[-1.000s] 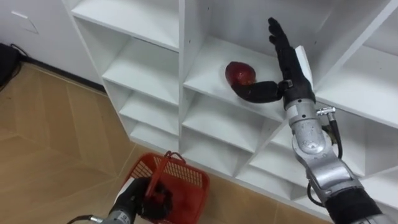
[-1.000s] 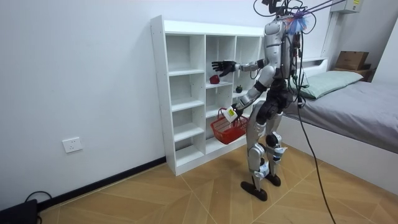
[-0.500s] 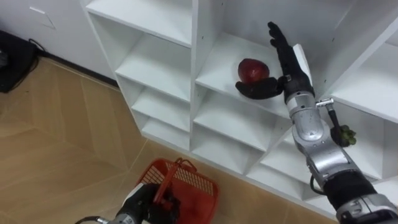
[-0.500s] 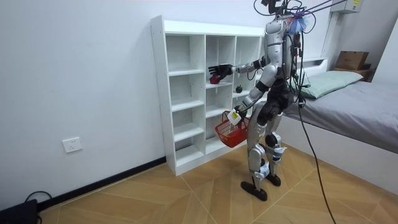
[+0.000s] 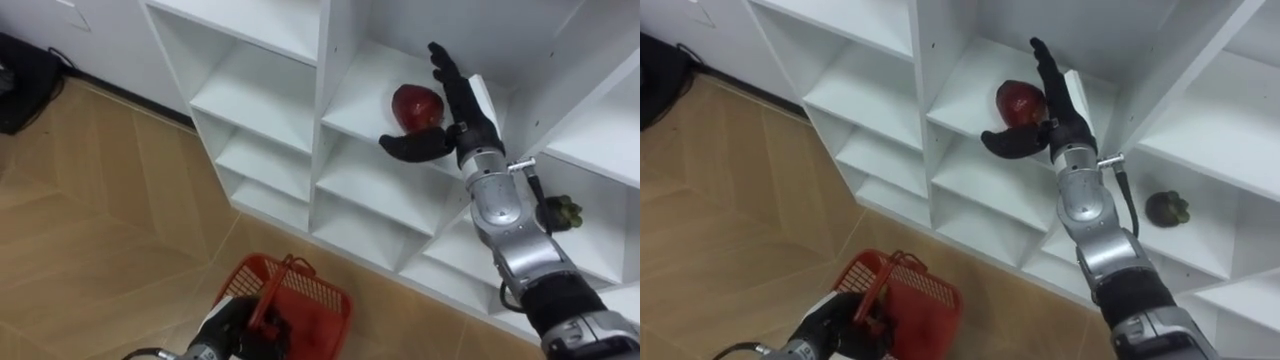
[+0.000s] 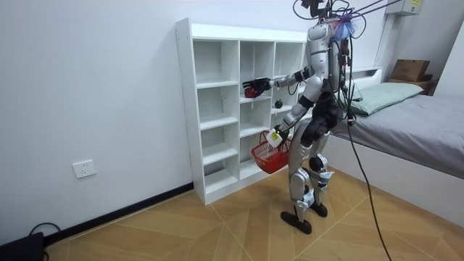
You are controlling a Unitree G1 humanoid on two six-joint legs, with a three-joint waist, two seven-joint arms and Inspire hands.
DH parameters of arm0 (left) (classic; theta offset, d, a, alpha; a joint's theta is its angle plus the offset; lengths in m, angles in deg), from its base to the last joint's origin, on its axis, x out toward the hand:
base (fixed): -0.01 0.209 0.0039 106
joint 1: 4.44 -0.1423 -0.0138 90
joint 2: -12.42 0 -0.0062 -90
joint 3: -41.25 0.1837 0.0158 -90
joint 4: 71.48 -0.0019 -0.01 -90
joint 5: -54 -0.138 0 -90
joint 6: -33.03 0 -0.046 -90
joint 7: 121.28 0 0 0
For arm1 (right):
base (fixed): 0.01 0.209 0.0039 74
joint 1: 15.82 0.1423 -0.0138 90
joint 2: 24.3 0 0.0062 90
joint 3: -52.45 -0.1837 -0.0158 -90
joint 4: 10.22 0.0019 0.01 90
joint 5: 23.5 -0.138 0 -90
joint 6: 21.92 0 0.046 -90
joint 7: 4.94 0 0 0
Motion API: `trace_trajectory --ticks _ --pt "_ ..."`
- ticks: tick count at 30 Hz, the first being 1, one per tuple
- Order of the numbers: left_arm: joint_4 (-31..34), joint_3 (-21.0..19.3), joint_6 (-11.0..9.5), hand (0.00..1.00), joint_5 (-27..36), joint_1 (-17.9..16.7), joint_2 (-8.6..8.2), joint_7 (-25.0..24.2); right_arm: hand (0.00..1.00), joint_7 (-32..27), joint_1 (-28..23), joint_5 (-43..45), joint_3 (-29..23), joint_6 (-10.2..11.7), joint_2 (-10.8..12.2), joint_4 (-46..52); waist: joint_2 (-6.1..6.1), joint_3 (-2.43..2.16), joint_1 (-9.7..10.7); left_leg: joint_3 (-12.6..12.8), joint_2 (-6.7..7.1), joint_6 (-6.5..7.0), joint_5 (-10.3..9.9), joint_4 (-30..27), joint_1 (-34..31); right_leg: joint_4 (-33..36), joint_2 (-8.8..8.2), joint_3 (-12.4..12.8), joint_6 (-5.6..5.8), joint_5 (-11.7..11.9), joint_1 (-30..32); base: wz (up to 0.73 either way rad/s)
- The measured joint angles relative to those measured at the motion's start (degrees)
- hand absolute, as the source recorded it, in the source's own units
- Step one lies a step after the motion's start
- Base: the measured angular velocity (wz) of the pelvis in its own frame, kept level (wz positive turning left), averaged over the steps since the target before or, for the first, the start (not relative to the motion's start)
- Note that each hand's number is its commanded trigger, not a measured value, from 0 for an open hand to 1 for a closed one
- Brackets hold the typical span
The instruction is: Collect fruits from the closet
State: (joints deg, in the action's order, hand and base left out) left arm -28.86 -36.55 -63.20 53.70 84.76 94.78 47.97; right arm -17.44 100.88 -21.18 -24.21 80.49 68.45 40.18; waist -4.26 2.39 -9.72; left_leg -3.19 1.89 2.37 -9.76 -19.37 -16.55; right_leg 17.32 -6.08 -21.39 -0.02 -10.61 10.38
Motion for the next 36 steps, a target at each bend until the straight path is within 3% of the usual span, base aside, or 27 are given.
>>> trace_trajectory --ticks 5,18,29,30,31,32,36 --pt "0.02 1.11 0.04 1.00 -0.36 0.20 0.23 0.25 0.00 -0.12 0.85 -2.59 -0.04 -0.01 -0.11 -2.61 -0.17 0.18 0.02 1.40 0.03 0.14 0.07 0.05 -0.19 1.77 -0.79 0.07 0.31 -0.80 0.84 0.03" --pt "0.03 4.90 0.04 1.00 -0.34 1.30 1.42 1.69 0.00 -1.80 2.09 -4.12 0.56 0.77 -0.32 -5.24 -0.17 0.19 -0.44 1.70 0.17 0.37 0.32 0.00 -0.86 2.75 -0.87 0.06 0.29 -1.02 1.65 0.01" --pt "0.03 5.02 0.04 1.00 -0.34 1.34 1.26 2.81 0.00 -2.01 4.78 -3.64 1.22 1.29 -0.42 -9.30 -0.17 0.19 -0.48 1.75 0.16 0.30 0.64 0.45 -0.73 2.45 -0.83 0.05 0.24 -0.99 1.65 0.00" --pt "0.03 5.02 0.04 1.00 -0.35 1.34 1.26 2.81 0.53 -2.02 5.02 -3.59 1.22 1.29 -0.42 -9.57 -0.17 0.19 -0.49 1.75 0.16 0.30 0.70 0.53 -0.71 2.44 -0.83 0.07 0.23 -0.98 1.66 0.00" --pt "0.03 5.02 0.04 1.00 -0.35 1.34 1.26 2.82 0.95 -2.01 5.35 -3.40 1.27 1.26 -0.42 -9.88 -0.17 0.19 -0.51 1.72 0.17 0.27 0.82 0.70 -0.68 2.36 -0.83 0.11 0.19 -0.96 1.67 0.00" --pt "0.03 5.02 0.04 1.00 -0.35 1.34 1.25 2.82 1.00 -2.02 5.45 -3.31 1.27 1.28 -0.42 -10.14 -0.17 0.19 -0.51 1.69 0.19 0.25 0.89 0.79 -0.66 2.34 -0.83 0.10 0.18 -0.95 1.68 0.00" --pt "0.03 5.03 0.12 1.00 -0.32 1.34 1.22 2.78 1.00 -2.33 6.16 -1.80 1.27 1.50 -0.41 -11.46 -0.19 0.21 -0.70 1.64 0.25 0.14 1.47 1.55 -0.29 2.30 -0.86 0.37 0.07 -0.89 1.69 0.00"
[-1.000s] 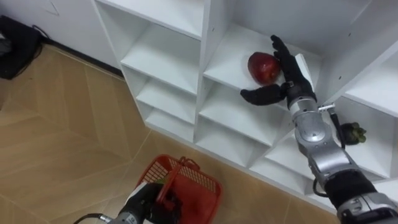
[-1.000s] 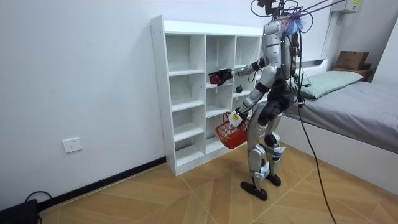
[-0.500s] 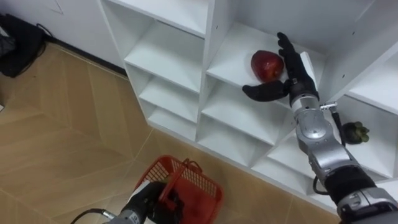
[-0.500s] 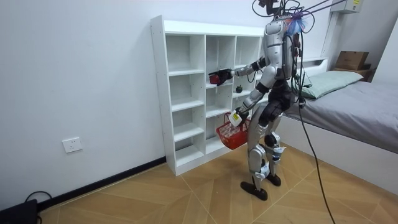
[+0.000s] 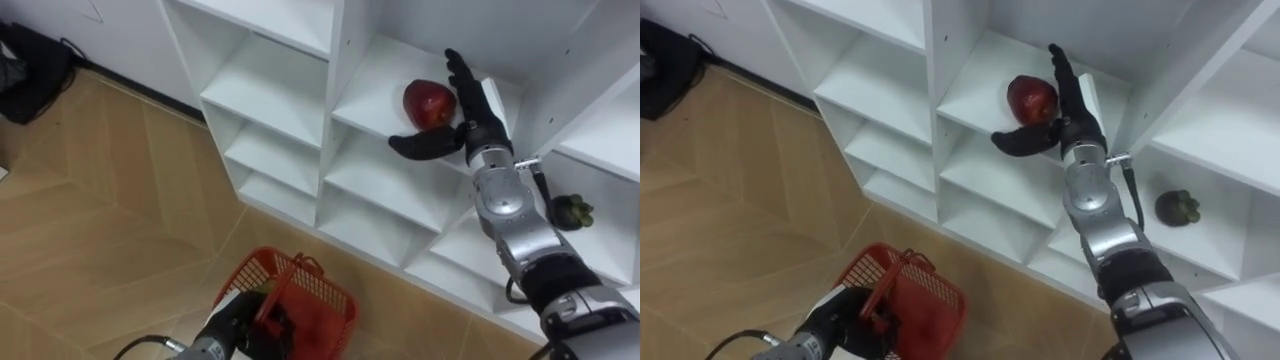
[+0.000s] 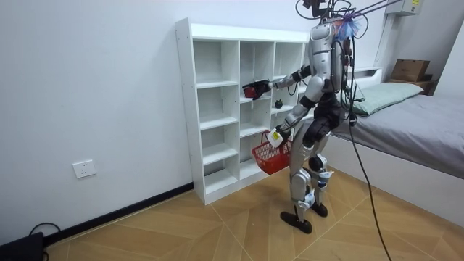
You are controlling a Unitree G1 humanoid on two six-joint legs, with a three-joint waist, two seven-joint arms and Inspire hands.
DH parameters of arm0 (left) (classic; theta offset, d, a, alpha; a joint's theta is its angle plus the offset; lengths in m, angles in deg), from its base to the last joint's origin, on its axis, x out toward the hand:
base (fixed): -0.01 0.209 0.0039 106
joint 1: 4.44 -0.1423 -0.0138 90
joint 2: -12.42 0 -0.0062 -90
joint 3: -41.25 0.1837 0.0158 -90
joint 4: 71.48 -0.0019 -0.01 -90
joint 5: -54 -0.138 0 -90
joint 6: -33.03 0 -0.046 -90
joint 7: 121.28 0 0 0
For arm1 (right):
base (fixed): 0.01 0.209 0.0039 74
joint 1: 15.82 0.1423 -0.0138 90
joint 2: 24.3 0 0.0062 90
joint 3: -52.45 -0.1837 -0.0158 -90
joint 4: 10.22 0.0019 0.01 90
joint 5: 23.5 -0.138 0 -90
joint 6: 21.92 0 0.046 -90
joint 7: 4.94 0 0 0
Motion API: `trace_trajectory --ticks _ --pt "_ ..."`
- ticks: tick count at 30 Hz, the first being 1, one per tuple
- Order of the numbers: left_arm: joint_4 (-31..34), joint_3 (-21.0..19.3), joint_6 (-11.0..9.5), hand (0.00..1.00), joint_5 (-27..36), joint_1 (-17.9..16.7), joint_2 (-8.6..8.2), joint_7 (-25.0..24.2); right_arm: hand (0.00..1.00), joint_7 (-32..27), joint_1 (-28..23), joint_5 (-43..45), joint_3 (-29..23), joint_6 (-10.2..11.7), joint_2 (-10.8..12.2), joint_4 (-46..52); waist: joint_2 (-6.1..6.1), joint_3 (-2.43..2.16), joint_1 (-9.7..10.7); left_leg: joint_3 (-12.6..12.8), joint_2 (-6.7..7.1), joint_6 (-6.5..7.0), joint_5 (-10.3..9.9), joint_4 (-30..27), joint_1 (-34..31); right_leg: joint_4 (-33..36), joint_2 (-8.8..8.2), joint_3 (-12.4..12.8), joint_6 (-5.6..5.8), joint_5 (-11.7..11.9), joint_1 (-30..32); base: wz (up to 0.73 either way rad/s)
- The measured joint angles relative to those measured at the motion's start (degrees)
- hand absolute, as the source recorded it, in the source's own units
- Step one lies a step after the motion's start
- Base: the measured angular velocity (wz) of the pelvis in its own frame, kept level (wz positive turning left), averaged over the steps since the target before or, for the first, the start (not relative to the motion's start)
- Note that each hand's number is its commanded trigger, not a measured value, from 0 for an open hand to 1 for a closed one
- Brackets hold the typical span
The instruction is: Collect fruits from the closet
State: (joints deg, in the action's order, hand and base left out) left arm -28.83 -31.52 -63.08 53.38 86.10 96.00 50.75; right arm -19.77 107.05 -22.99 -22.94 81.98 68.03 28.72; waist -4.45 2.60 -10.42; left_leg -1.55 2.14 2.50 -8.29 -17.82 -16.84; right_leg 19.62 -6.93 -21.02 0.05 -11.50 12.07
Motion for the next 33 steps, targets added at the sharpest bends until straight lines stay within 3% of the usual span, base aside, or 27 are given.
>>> trace_trajectory --ticks 4,13,19,33 --pt "0.00 0.03 0.74 1.00 0.05 0.14 -0.19 -0.15 1.00 -3.16 2.42 -0.20 -0.30 -0.52 -0.62 -2.51 0.15 0.10 -0.22 -0.05 0.04 -0.13 0.41 0.53 0.20 -0.14 -0.06 0.10 -0.10 0.03 0.00 0.00" --pt "-0.21 2.21 1.19 1.00 0.14 1.29 -0.20 -0.17 1.00 -6.32 2.81 -0.16 -0.15 -0.74 -2.18 -2.63 0.13 0.11 -0.84 -0.12 0.05 -0.17 0.53 1.35 0.42 -0.85 -0.06 0.02 -0.14 0.08 -0.02 0.00" --pt "-1.17 2.32 1.19 1.00 1.11 2.83 -0.66 0.05 1.00 -6.18 2.81 -0.16 -0.15 -0.79 -2.17 -2.70 0.17 0.36 -0.79 -0.11 0.10 -0.17 0.52 1.39 0.42 -0.85 -0.08 -0.16 -0.13 0.08 -0.02 0.00" --pt "-1.57 3.22 1.17 1.00 1.23 2.85 -0.44 0.05 1.00 -4.98 2.71 0.29 0.04 -0.91 -1.99 -1.30 0.16 0.43 -0.71 0.14 0.02 -0.18 0.54 1.37 0.35 -0.69 -0.04 0.14 -0.13 0.08 0.22 -0.01"
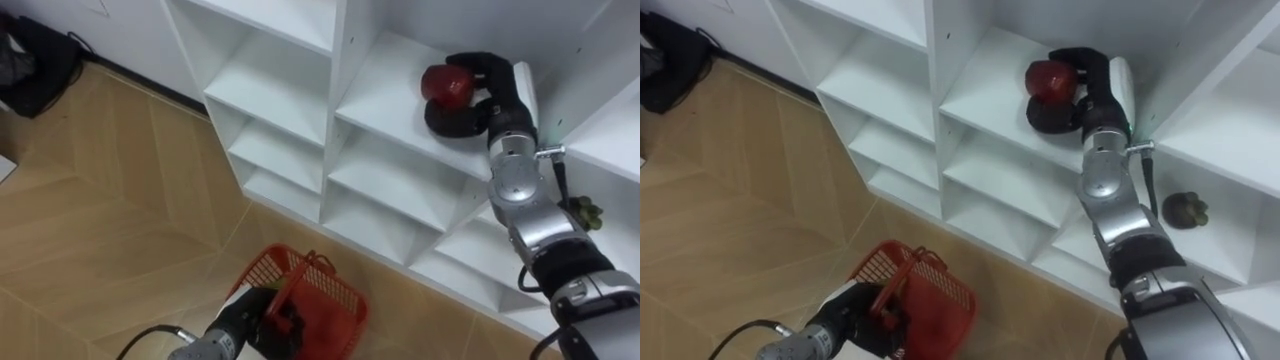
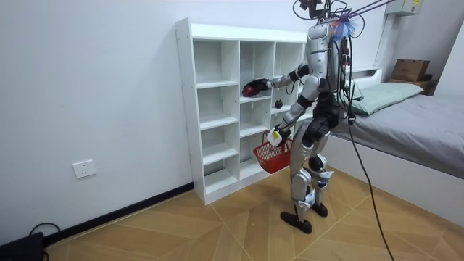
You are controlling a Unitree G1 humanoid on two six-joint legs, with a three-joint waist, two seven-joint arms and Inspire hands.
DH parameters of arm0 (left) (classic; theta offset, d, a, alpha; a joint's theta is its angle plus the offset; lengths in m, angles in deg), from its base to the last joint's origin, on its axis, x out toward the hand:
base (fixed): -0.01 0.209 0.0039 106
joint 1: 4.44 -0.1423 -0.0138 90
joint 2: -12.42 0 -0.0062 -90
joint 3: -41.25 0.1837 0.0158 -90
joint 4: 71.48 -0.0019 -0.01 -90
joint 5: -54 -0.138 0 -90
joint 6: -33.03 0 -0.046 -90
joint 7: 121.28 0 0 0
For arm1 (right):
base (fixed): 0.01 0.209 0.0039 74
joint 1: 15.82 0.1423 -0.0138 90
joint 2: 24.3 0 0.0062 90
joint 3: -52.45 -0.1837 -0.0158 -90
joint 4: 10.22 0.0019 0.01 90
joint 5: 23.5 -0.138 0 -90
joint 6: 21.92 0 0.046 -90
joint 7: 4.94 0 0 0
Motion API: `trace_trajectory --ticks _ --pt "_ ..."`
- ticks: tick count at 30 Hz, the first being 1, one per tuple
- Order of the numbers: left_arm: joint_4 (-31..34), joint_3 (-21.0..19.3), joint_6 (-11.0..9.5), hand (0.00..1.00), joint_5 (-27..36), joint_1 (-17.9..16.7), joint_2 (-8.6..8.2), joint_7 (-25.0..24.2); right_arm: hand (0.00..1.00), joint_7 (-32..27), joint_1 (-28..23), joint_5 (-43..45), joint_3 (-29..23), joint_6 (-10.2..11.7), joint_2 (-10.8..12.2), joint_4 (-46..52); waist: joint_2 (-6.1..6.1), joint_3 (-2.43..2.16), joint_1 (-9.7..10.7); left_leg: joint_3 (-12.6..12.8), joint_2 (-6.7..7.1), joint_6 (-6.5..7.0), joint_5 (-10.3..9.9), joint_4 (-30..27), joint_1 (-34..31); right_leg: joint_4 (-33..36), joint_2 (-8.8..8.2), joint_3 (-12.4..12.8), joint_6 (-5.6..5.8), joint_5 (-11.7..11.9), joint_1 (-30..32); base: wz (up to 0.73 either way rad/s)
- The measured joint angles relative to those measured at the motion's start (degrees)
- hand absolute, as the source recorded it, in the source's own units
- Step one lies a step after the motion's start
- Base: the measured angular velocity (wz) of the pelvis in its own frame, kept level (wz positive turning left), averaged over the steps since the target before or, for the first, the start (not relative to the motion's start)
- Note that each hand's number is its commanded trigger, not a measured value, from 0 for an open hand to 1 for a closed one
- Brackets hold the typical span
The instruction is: Collect fruits from the closet
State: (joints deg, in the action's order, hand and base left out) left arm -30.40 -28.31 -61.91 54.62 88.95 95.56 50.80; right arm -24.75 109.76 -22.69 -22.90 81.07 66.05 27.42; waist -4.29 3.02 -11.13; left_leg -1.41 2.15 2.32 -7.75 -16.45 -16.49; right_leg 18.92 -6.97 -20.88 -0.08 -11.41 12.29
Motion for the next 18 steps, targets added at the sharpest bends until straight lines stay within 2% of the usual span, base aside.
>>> trace_trajectory --ticks 5,9,14,18 --pt "-0.45 0.00 -0.19 1.00 2.37 0.44 -0.08 0.46 1.00 0.97 -1.70 0.02 1.79 0.04 1.31 4.32 -0.06 -0.03 0.21 0.45 -0.14 -0.01 0.00 -0.01 -0.33 0.42 0.01 0.44 0.00 0.00 0.77 -0.04" --pt "-0.92 -0.01 -0.57 1.00 2.51 1.20 -0.63 1.32 1.00 1.25 -4.86 3.53 3.17 0.17 2.33 9.26 -0.11 -0.07 0.38 1.06 -0.18 0.00 -0.01 -0.20 -0.37 0.78 0.06 0.68 0.00 0.00 0.86 0.00" --pt "-1.39 -0.24 -0.64 1.00 2.55 1.64 -0.80 2.79 1.00 3.03 -7.81 6.41 4.35 0.16 3.10 13.49 -0.36 -0.25 1.40 1.77 -0.31 0.01 -0.01 -0.23 -0.13 0.67 0.33 2.32 0.00 0.00 0.86 -0.03" --pt "-1.36 -1.74 -0.96 1.00 3.66 2.11 -1.10 3.52 1.00 4.65 -13.29 6.97 5.86 0.10 3.28 20.17 -0.47 -0.49 2.04 2.76 -0.58 0.02 -0.03 -0.60 -0.11 0.90 0.60 3.20 -0.08 0.05 1.12 -0.10"
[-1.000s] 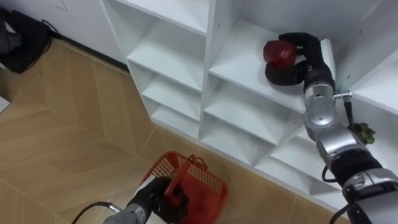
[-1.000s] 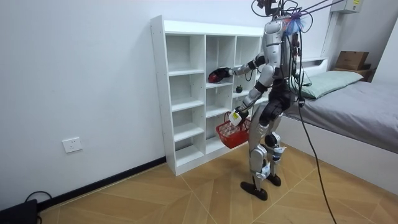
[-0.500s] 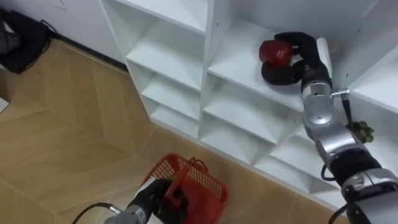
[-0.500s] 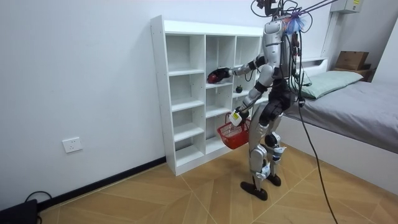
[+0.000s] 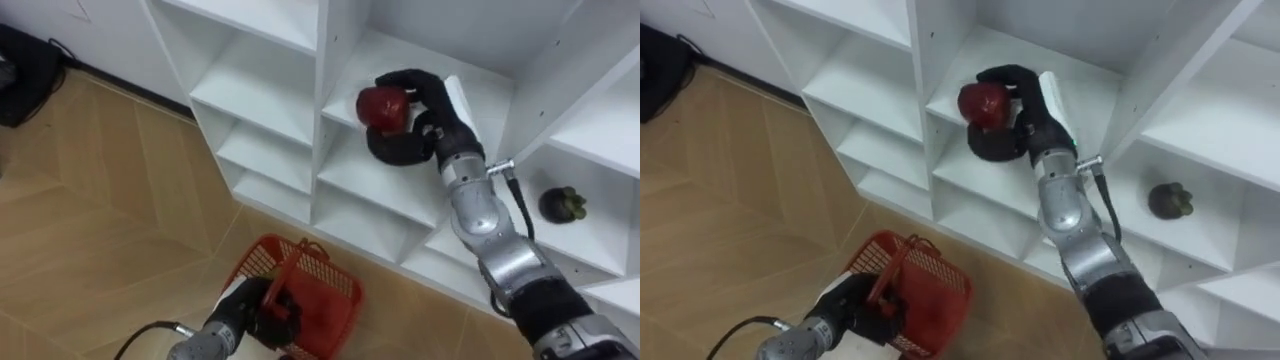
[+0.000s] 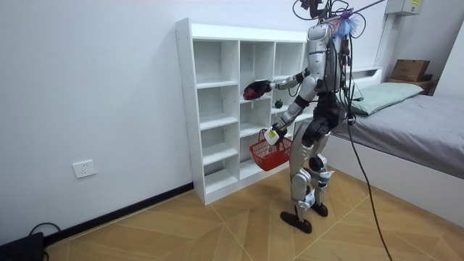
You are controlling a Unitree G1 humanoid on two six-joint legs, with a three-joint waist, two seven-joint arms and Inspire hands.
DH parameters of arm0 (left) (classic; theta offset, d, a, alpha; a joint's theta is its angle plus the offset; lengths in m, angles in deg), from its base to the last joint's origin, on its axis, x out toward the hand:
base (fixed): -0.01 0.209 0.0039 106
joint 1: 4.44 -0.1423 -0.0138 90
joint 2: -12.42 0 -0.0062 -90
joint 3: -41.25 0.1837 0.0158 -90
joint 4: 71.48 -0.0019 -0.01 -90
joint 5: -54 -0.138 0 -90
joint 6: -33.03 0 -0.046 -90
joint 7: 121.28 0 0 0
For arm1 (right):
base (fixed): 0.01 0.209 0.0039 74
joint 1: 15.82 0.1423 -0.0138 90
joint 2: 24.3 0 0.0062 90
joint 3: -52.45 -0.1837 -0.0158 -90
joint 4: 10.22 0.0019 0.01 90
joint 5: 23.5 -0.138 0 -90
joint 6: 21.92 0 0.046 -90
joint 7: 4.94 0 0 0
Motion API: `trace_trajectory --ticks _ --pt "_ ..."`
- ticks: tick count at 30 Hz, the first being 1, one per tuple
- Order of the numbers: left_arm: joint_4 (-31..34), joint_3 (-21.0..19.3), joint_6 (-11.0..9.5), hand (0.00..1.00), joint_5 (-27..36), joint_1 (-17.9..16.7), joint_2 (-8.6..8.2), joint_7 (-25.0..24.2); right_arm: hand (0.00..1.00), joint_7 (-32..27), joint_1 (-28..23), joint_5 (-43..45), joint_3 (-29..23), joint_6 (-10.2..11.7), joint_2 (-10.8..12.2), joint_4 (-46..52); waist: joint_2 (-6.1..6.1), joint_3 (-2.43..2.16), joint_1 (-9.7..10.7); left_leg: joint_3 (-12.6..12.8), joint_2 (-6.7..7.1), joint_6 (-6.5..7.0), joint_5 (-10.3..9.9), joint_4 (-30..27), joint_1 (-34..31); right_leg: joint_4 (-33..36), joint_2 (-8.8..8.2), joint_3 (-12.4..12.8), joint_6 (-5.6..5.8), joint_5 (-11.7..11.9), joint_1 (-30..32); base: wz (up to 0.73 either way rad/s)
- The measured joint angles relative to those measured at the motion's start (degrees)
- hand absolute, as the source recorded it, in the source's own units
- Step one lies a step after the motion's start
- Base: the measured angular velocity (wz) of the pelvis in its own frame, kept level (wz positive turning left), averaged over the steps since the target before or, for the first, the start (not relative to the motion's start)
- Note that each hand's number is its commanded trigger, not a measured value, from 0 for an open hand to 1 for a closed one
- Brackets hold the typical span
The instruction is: Collect fruits from the closet
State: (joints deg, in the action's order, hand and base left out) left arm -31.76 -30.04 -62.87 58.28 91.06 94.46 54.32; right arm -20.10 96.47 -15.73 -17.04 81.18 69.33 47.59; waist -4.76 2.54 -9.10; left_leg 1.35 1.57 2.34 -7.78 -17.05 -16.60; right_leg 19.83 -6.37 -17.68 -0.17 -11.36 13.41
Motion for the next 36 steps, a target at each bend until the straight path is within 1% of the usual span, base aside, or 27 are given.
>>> trace_trajectory --ticks 3,4,6,7,8,9,10,14,15,17,19,22,24,25,28,32,33,36 --pt "0.01 -1.66 -1.23 1.00 -0.04 0.06 -0.66 1.50 1.00 2.43 -3.76 0.06 0.70 -0.02 0.04 4.67 0.06 -0.17 0.96 0.19 -0.13 0.02 -0.04 -0.39 -0.31 0.17 0.25 0.63 -0.09 0.22 0.41 -0.09" --pt "0.01 -2.24 -1.74 1.00 -0.04 0.07 -0.69 1.63 1.00 3.18 -4.95 0.08 0.69 -0.03 0.05 6.01 0.02 -0.26 0.99 0.33 -0.31 0.02 -0.04 -0.46 -0.42 0.04 0.45 1.05 -0.17 0.47 0.64 -0.13" --pt "-0.16 -3.03 -2.09 1.00 -0.02 0.06 -0.61 1.73 1.00 3.96 -6.02 0.06 0.68 -0.02 0.06 7.34 -0.03 -0.37 1.18 0.88 -0.57 0.02 -0.03 -0.47 -0.38 -0.02 0.59 1.42 -0.29 0.72 0.83 -0.17" --pt "-0.18 -3.19 -2.09 1.00 -0.02 -0.06 -0.43 1.85 1.00 4.34 -6.65 0.04 0.67 -0.02 0.01 8.12 -0.18 -0.72 1.21 1.27 -0.73 0.02 -0.03 -0.51 -0.38 -0.07 0.69 1.81 -0.34 0.83 0.99 -0.16" --pt "-0.29 -3.24 -2.11 1.00 -0.02 -0.14 -0.39 1.93 1.00 4.50 -7.02 0.05 0.68 -0.02 0.00 8.48 -0.26 -0.97 1.32 1.38 -0.77 0.02 -0.03 -0.56 -0.39 -0.07 0.68 1.86 -0.37 0.86 1.00 -0.10" --pt "-0.48 -3.27 -2.11 1.00 -0.02 -0.26 -0.41 2.32 1.00 4.77 -7.78 0.20 0.69 0.01 0.01 8.98 -0.35 -1.51 1.79 1.59 -0.79 0.02 -0.03 -0.62 -0.37 -0.06 0.64 1.89 -0.37 0.86 0.94 0.00" --pt "-0.51 -3.35 -2.14 1.00 -0.02 -0.29 -0.44 2.70 1.00 5.08 -8.35 0.26 0.69 0.01 0.02 9.42 -0.46 -1.77 2.24 1.65 -0.81 0.02 -0.03 -0.65 -0.26 -0.05 0.65 1.94 -0.36 0.87 0.84 0.00" --pt "-1.56 -3.40 -2.25 1.00 0.01 -0.29 -0.46 3.05 1.00 6.20 -10.36 -0.29 0.68 0.01 0.08 10.64 -0.52 -1.87 3.05 1.99 -0.91 0.02 -0.03 -0.71 0.33 0.00 0.67 2.71 -0.32 1.02 0.51 -0.08" --pt "-1.84 -3.40 -2.25 1.00 0.04 -0.29 -0.45 3.46 1.00 6.66 -10.77 -0.35 0.69 0.00 0.11 10.64 -0.51 -1.86 3.23 2.49 -1.02 0.02 -0.03 -0.76 0.32 -0.04 0.75 2.96 -0.35 1.17 0.59 -0.11" --pt "-2.25 -3.44 -2.26 1.00 0.08 -0.29 -0.37 3.83 1.00 7.09 -11.36 -0.17 0.69 0.00 0.24 10.64 -0.48 -1.84 3.46 2.81 -1.22 0.05 -0.08 -0.98 0.27 -0.23 1.26 3.35 -0.38 1.36 0.60 -0.09" --pt "-2.62 -4.41 -2.31 1.00 0.85 -0.32 -0.40 3.85 1.00 8.07 -12.70 -0.08 0.69 0.01 0.47 10.67 -0.35 -1.76 4.01 3.10 -1.55 0.03 -0.10 -1.05 0.26 -1.33 1.61 3.71 -0.47 1.88 0.35 -0.07" --pt "-2.71 -5.03 -2.66 1.00 3.10 -0.34 -0.42 3.84 1.00 9.20 -14.90 -0.06 0.69 0.00 0.57 10.77 -0.07 -1.58 4.04 3.17 -1.78 0.02 -0.10 -1.04 0.19 -1.86 1.91 4.12 -0.52 2.21 0.42 -0.07" --pt "-2.78 -5.69 -3.20 1.00 3.09 -0.35 -0.56 3.76 1.00 9.56 -16.15 -0.03 0.61 0.01 0.54 11.41 0.25 -1.39 4.03 3.28 -1.89 0.01 -0.10 -0.97 0.07 -2.20 2.25 4.46 -0.52 2.33 0.59 -0.09" --pt "-2.78 -6.26 -3.29 1.00 3.09 -0.43 -0.75 3.74 1.00 9.69 -17.10 -0.02 0.53 0.01 0.47 12.11 0.44 -1.38 4.11 3.29 -1.89 -0.05 -0.18 -1.01 0.02 -2.25 2.30 4.63 -0.51 2.35 0.67 -0.08" --pt "-2.57 -7.89 -3.34 1.00 2.99 -0.50 -1.07 3.75 1.00 9.73 -18.70 1.86 -0.60 0.10 0.79 12.96 0.85 -1.39 4.21 3.28 -1.95 -0.13 -0.40 -1.04 -0.20 -2.48 2.41 4.81 -0.50 2.35 0.90 -0.04" --pt "-1.24 -8.33 -3.96 1.00 2.97 -1.21 -1.10 3.78 1.00 9.61 -20.27 2.62 -1.63 0.22 0.89 12.97 1.25 -1.59 4.17 3.30 -1.92 -0.16 -0.41 -0.44 -0.23 -3.05 2.47 4.90 -0.47 2.52 1.03 -0.03" --pt "0.03 -8.32 -4.23 1.00 2.96 -1.74 -1.15 3.79 1.00 9.56 -20.94 2.86 -1.63 0.32 0.89 12.93 1.31 -1.63 4.18 3.30 -1.92 -0.24 -0.47 -0.39 -0.25 -2.97 2.48 4.90 -0.47 2.52 1.00 0.00" --pt "1.12 -8.24 -5.84 1.00 2.97 -1.79 -1.48 3.74 1.00 9.58 -22.17 3.11 -1.49 0.38 0.79 12.63 1.35 -1.65 4.14 3.31 -1.93 -0.32 -0.56 -0.32 -0.24 -2.99 2.43 4.72 -0.46 2.53 0.90 0.00"
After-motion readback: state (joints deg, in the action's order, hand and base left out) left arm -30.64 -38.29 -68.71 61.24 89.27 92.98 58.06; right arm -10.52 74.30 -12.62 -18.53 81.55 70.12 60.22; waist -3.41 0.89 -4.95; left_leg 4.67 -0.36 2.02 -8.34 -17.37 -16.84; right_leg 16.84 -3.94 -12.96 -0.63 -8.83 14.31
